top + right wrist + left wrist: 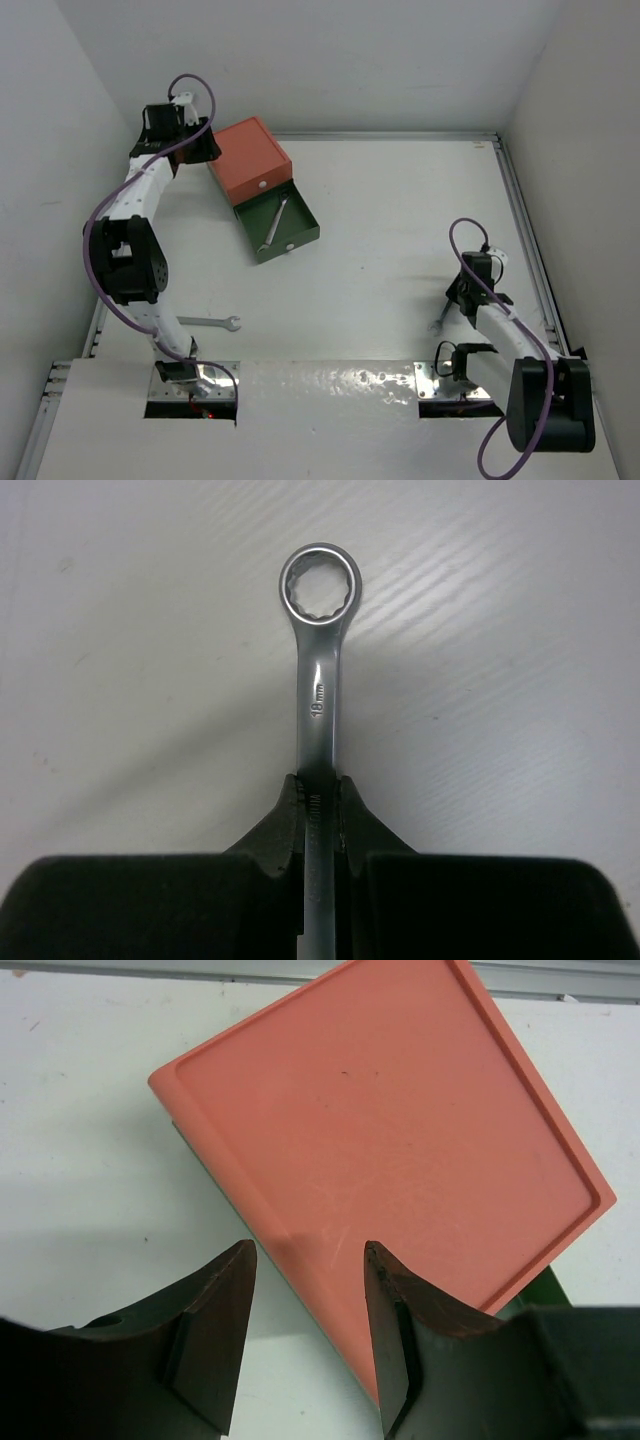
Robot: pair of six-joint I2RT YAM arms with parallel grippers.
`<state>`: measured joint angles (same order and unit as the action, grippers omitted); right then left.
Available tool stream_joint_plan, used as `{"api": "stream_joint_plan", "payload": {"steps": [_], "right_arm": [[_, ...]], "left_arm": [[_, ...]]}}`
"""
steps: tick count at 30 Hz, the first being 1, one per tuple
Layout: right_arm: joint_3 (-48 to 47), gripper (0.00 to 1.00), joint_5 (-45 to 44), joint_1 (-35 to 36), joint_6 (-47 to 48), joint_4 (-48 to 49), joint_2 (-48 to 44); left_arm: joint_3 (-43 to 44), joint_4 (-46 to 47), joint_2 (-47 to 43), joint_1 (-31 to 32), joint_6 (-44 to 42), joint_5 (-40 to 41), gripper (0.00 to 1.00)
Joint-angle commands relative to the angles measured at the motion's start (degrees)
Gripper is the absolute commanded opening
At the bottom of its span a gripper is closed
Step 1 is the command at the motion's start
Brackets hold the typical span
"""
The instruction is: Sort the tools into containers
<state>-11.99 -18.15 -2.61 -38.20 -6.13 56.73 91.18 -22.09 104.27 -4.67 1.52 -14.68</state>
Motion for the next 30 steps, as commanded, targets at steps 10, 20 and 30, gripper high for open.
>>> {"api": "stream_joint_plan", "payload": {"steps": [10, 20, 30], "right_arm": [[-1.4, 0.0, 15.3, 1.5, 11.9, 5.8, 3.5], [-8.3, 0.24, 15.3, 2.2, 11.1, -3.5, 14.2], [-10.4, 0.4, 7.4, 11.4, 3.3, -15.4, 22.6]], "left_arm": [[0.4, 1.3, -1.7, 0.1, 0.2, -1.6, 0.45], [0.1, 1.4, -1.3, 0.0, 0.2, -1.8, 0.45], [0.4, 2.0, -1.0, 0.0, 0.5, -1.8, 0.45]]}}
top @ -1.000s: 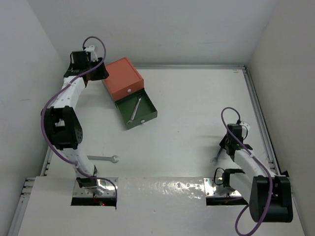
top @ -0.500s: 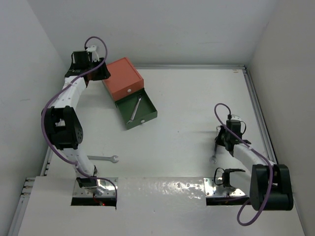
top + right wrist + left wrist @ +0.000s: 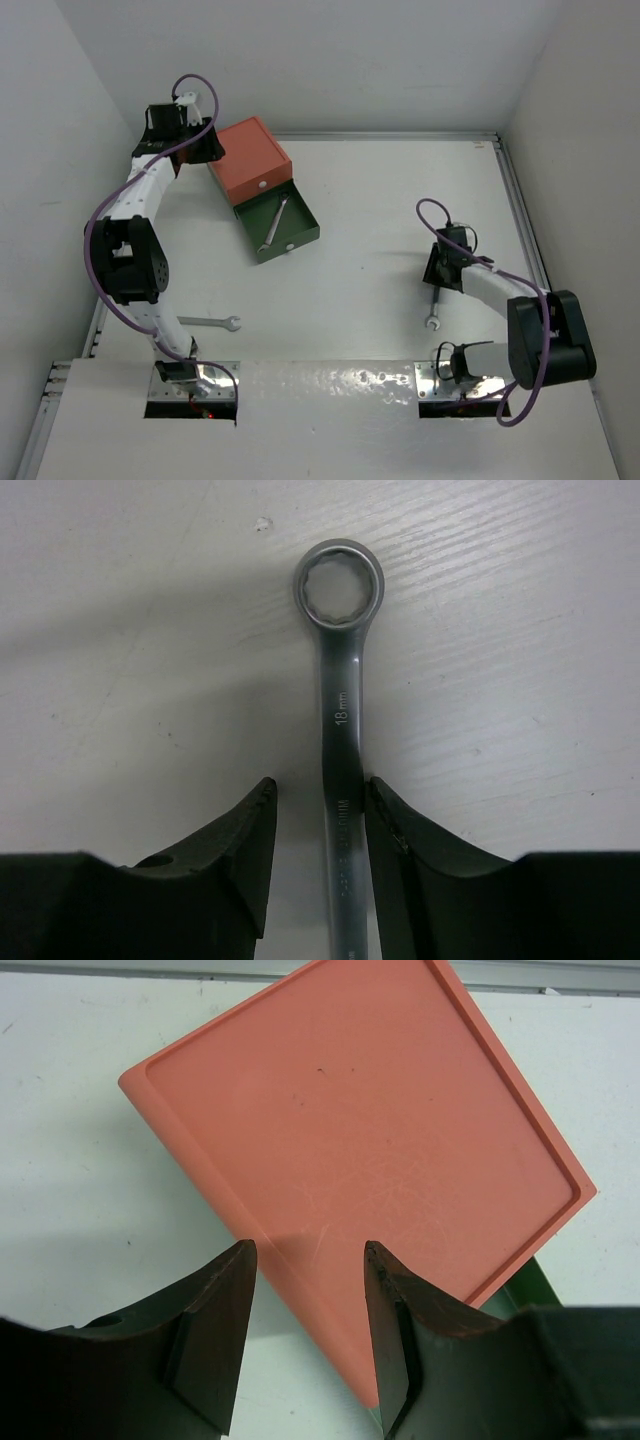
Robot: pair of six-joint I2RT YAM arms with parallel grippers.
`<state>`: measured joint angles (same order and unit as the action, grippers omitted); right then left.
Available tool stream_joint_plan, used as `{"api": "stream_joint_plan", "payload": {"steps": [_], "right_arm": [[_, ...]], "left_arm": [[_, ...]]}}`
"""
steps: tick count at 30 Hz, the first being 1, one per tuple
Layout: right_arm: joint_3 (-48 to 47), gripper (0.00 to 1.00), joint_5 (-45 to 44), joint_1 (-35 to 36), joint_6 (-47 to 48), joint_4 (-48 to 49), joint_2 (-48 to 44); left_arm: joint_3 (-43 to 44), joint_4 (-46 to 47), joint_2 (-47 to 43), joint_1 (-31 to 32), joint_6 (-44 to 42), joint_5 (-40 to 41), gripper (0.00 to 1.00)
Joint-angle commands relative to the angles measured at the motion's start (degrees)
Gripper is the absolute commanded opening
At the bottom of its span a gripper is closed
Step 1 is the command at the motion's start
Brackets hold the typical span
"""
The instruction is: Sort the tools into containers
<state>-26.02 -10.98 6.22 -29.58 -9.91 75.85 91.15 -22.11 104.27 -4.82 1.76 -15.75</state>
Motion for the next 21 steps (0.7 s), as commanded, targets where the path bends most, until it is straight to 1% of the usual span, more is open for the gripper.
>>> {"api": "stream_joint_plan", "payload": {"steps": [1, 6, 8, 9, 11, 16, 18, 19, 21], "right_arm": [[4.7, 0.4, -0.4, 3.2, -6.1, -11.2, 2.9], [7.6, 0.39, -1.4, 4.9, -8.6, -12.3, 0.0], [8.5, 0.38, -1.9, 5.2, -8.8, -12.8, -1.4], [9.5, 0.35, -2.1, 5.3, -9.2, -13.4, -1.9], [10.4, 0.32, -2.1, 5.4, -9.8, -13.6, -3.0], [11.5, 0.31, -3.3, 5.5, -10.9, -15.5, -5.4], [11.4, 0.25, -3.5, 5.5, -10.6, -15.0, -4.8], [11.3, 0.15, -4.0, 5.5, -10.8, -15.2, -4.1], [11.1, 0.0, -4.0, 5.6, -10.8, -15.0, -2.6]], "left_arm": [[0.6, 1.9, -0.8, 0.2, 0.3, -1.0, 0.45], [1.7, 1.2, 0.0, 0.2, 0.6, -1.8, 0.45], [1.9, 1.4, 0.1, 0.1, 0.9, -2.0, 0.44], [2.0, 1.4, 0.3, 0.2, 1.2, -2.3, 0.44], [2.1, 1.4, 0.8, 0.2, 1.6, -2.6, 0.44], [2.2, 1.3, 1.0, 0.1, 2.3, -3.2, 0.44], [2.0, 1.5, 1.0, 0.1, 2.5, -3.4, 0.44], [2.1, 1.6, 1.2, 0.1, 2.5, -3.4, 0.44], [2.2, 1.5, 1.1, 0.1, 2.6, -3.6, 0.44]]}}
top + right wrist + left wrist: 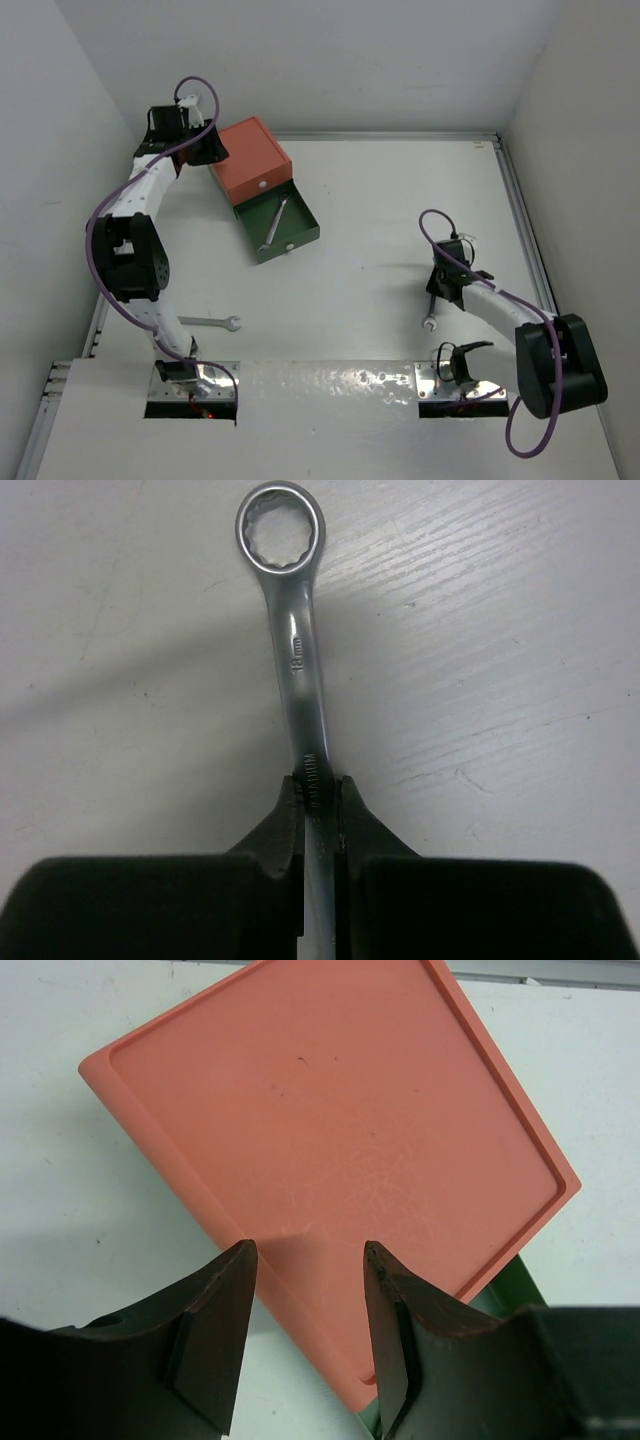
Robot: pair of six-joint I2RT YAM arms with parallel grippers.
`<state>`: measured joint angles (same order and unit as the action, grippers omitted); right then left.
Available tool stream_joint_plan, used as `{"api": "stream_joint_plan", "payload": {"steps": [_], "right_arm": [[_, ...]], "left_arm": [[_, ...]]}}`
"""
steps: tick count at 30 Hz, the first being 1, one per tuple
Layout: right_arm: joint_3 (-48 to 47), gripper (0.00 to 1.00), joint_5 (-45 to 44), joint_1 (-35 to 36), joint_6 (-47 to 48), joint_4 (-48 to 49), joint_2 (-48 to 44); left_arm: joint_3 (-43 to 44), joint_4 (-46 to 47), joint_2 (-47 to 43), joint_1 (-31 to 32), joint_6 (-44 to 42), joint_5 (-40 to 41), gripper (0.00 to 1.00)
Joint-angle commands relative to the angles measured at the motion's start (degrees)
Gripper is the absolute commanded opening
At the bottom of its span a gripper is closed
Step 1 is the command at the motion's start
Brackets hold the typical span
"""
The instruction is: Sort the tools into containers
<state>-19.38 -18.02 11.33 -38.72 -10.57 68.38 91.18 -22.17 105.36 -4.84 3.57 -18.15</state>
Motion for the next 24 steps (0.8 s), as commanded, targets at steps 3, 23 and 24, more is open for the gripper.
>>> {"api": "stream_joint_plan", "payload": {"steps": [3, 23, 24], "right_arm": [[4.8, 0.0, 2.6, 1.0, -0.9, -13.4, 1.6], [-1.9, 0.0, 7.7, 1.0, 16.7, 1.8, -17.1], [-3.0, 0.0, 8.3, 1.0, 17.2, 2.1, -16.7]], "left_arm": [[2.1, 1.5, -0.4, 0.1, 0.2, -0.9, 0.44], [1.9, 1.1, 0.6, -0.4, 0.1, -0.7, 0.44], [2.0, 0.9, 0.8, -0.4, 0.1, -0.7, 0.44]]}}
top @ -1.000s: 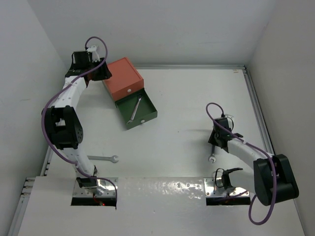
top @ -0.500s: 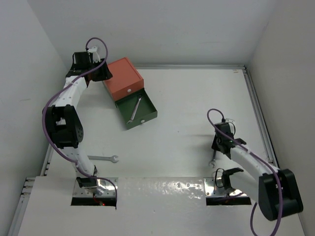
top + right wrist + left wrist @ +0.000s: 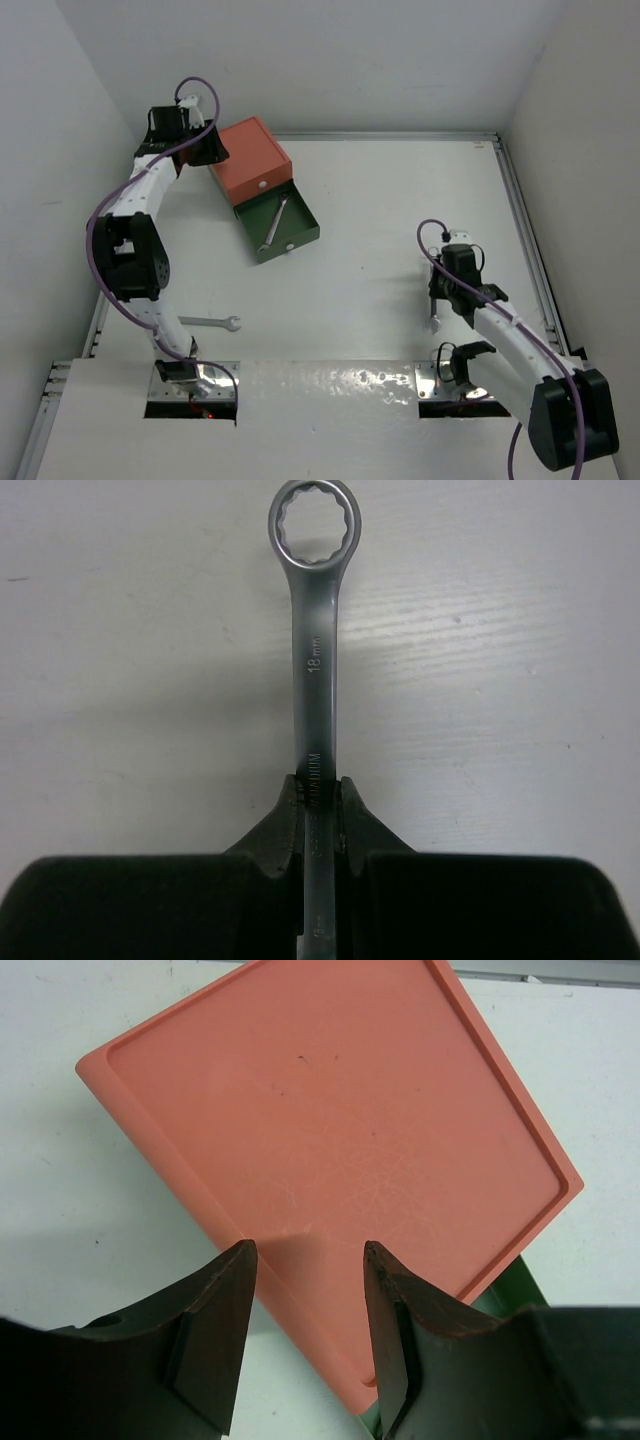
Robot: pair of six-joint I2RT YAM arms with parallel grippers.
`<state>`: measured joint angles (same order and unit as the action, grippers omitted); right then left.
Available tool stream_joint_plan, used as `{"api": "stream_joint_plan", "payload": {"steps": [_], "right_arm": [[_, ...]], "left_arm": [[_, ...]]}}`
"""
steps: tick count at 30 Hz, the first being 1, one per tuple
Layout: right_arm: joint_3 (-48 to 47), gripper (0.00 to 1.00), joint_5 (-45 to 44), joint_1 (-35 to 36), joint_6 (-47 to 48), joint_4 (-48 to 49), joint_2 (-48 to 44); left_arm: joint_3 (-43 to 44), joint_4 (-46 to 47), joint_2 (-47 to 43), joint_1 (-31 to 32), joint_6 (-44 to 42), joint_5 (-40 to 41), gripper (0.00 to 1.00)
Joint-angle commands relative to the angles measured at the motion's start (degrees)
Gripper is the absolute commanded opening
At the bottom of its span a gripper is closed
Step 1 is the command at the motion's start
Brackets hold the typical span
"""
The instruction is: Sort the tools into containers
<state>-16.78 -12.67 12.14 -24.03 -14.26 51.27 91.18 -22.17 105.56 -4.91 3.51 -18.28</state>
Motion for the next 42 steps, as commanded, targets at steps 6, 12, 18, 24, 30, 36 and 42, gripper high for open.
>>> {"api": "stream_joint_plan", "payload": {"steps": [6, 12, 18, 24, 30, 36, 42], "right_arm": [[-17.9, 0.0, 6.3, 2.2, 7.7, 8.1, 6.6], [-29.7, 0.0, 9.4, 5.3, 9.7, 13.9, 15.7], [-45.4, 0.0, 10.9, 16.0, 15.3, 22.8, 29.8], [-62.2, 0.0, 21.4, 26.0, 24.2, 30.2, 49.8], [-67.3, 0.0, 26.3, 30.3, 35.9, 35.0, 59.8], [-70.1, 0.0, 26.3, 30.7, 42.2, 37.4, 68.1], [-76.0, 0.0, 25.5, 31.1, 49.9, 30.0, 74.3]], "left_arm": [[3.0, 0.9, 1.7, -0.4, 0.2, -0.6, 0.44], [3.6, 1.0, 2.2, -0.4, 0.0, 0.0, 0.44], [3.7, 1.2, 3.4, -0.4, 0.7, -0.4, 0.44], [4.0, 0.6, 4.0, -0.4, -0.3, -0.2, 0.44], [4.4, 0.4, 5.1, -0.4, -1.0, 0.3, 0.44], [4.9, 0.2, 6.4, -0.5, -1.4, 0.1, 0.44], [4.8, -0.2, 7.6, -0.5, -1.4, -0.1, 0.44]]}}
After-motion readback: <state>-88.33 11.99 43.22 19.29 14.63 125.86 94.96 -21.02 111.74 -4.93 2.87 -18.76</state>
